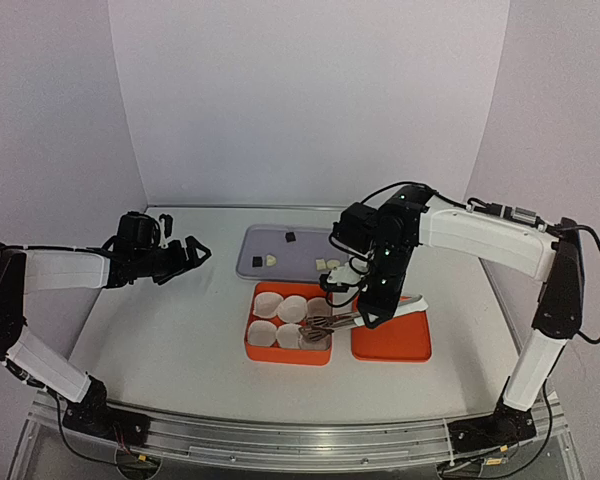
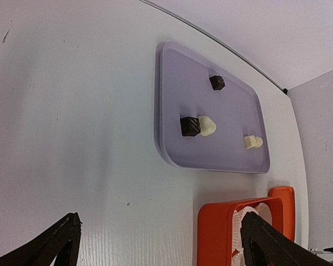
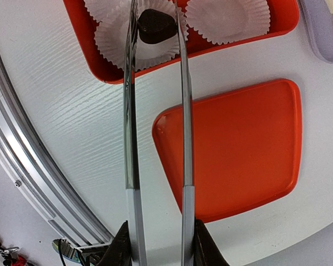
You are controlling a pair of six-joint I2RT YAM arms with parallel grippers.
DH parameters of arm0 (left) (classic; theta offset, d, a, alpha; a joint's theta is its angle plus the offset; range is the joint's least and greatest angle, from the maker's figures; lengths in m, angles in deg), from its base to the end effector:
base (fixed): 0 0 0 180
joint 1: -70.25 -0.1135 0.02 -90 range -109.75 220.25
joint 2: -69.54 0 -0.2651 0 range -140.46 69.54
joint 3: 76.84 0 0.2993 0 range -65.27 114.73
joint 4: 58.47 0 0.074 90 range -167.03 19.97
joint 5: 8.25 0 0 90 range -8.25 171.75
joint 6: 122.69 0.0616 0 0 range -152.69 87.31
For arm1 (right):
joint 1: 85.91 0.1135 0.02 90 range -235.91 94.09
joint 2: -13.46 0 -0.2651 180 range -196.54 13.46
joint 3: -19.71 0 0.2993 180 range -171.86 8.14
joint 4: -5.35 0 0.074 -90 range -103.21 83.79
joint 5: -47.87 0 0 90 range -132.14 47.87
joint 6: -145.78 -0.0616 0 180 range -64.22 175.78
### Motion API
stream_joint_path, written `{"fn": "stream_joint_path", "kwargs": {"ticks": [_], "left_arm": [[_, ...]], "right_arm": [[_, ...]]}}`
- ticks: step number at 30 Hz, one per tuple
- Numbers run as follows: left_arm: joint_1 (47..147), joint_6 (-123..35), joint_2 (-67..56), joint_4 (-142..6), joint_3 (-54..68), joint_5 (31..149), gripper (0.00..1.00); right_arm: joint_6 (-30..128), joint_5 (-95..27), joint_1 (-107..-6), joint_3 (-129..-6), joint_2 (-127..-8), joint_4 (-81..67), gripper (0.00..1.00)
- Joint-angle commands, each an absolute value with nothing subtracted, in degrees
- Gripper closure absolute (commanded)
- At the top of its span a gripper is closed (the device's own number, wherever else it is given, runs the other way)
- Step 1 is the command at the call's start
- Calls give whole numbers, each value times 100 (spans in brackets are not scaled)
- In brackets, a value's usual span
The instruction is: Pack the chocolate
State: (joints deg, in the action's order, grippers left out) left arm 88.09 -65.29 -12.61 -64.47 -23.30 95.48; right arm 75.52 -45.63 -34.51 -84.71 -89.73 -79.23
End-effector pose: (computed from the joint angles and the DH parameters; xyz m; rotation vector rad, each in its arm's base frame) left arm 0.3351 -0.1232 0.1568 -0.1482 2.2525 -0.7493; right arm 0.2496 0.3067 0.2435 -1.7483 2.4539 -0.0408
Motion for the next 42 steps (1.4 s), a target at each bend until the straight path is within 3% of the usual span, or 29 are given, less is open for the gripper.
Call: {"fn": "stream_joint_path", "kwargs": {"ticks": [1, 14, 33, 42], "left_arm": [[8819, -6407, -1112, -6465, -2237, 9446, 0], [8819, -6421, -856, -6535, -2387, 9302, 0], [8820, -6397, -557, -6571, -2520, 9251, 0], [8818, -6443, -384, -6685, -2519, 9142, 0]], "right_arm": [[7617, -4645, -3395, -8775, -9051, -8191, 80], [7595, -4688, -3357, -8875, -9063, -8264, 63], [7597, -4621, -3321, -9407, -8479, -7891, 66], [7167, -5950, -3405, -9892, -8923, -6645, 67]]}}
